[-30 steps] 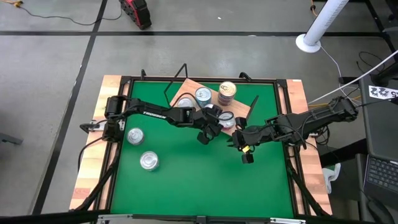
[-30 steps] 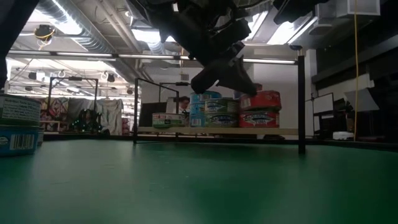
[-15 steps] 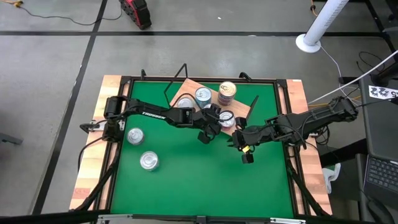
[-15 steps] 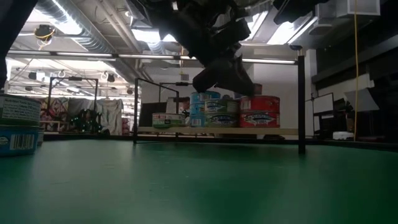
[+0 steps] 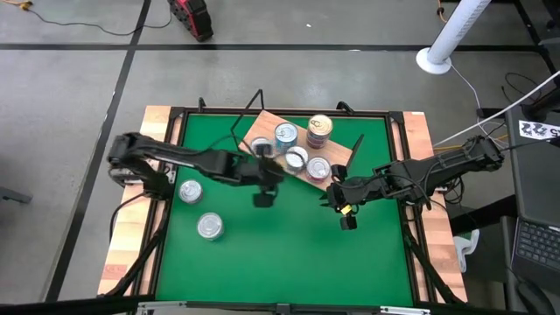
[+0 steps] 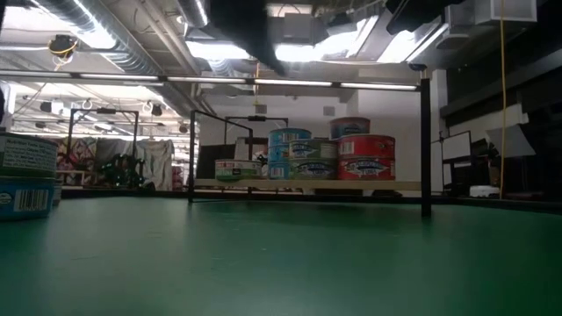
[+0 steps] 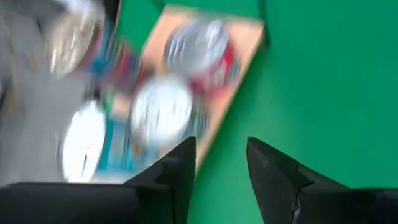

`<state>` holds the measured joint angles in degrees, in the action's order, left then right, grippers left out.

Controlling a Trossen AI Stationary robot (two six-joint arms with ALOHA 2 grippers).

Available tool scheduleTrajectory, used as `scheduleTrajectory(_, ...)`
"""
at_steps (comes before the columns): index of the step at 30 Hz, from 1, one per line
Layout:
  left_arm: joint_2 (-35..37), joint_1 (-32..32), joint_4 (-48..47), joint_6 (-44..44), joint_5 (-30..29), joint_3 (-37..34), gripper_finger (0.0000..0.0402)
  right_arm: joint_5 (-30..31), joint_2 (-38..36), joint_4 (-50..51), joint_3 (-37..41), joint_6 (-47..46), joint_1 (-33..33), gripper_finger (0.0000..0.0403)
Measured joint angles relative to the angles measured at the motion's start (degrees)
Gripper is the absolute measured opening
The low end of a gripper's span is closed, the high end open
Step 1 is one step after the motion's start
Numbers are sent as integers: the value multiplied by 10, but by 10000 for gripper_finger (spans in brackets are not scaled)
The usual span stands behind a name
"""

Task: Stack canned seafood by type on shelf
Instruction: Stack the red tuna can on top of the red tuna can on the shelf

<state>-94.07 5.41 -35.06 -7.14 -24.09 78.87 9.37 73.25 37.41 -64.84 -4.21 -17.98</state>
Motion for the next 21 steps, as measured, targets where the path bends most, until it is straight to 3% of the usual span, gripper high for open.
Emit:
scheduleTrajectory(6,83,3,-251,226,18,-11,140,0,0,0,0,0,0,79)
scheduleTrajectory(10,120,17,-359,367,34,-57,140,0,0,0,0,0,0,79)
scheduleTrajectory(21,150,44,-378,690,95,-235,140,0,0,0,0,0,0,79)
